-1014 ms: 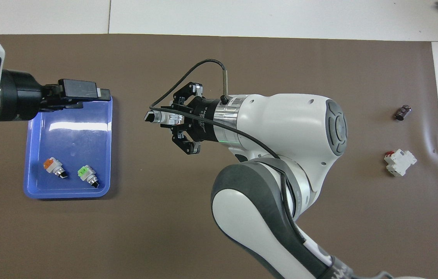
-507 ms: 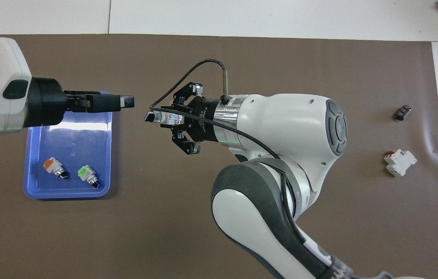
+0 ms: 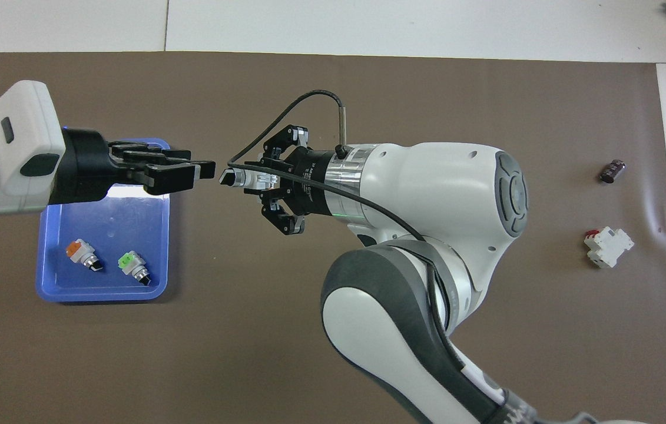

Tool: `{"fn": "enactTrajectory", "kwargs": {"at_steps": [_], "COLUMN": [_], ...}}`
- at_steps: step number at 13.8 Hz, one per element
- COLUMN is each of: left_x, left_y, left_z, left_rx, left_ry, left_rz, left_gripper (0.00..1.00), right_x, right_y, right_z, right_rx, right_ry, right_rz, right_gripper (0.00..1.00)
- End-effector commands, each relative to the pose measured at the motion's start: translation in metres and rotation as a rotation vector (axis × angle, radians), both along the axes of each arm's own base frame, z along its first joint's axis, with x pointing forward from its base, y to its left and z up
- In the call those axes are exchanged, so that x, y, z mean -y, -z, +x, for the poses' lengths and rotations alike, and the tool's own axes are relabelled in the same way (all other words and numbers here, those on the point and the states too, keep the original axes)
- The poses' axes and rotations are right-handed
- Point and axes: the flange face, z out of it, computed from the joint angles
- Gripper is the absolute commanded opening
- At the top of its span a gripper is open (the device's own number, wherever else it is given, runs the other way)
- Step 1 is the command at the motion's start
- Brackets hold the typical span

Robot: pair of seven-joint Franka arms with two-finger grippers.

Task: Turn and place switch with both arms
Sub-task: 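Reach the open left gripper toward the switch held by the right gripper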

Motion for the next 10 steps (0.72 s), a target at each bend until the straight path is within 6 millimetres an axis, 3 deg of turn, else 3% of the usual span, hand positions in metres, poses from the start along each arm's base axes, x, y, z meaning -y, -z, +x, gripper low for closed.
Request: {"fn": "enactTrajectory", "kwargs": {"at_steps": [1, 6, 10], "left_x": [0.013, 0.019, 0.019], "left_y": [0.004, 0.017, 0.017], "left_z": [-0.012, -0.015, -0.015], "left_rx": [0.031, 0.053, 0.061], "left_ry": [0.019, 0.056, 0.067], "left_rz": [-0.011, 0.004, 0.006], "left_gripper": [0.50, 0.49, 0.36], "right_x": [-0.002, -0.002, -0.002], "right_y": [0.000, 0.000, 0.000], "right_z": [-0.001, -0.001, -0.001], "right_rx": [-0.017, -0.018, -0.018], "right_ry": [0.014, 0.013, 0.013], "right_rz": [0.019, 0.019, 0.019], "right_gripper": [0.00, 0.00, 0.00]}}
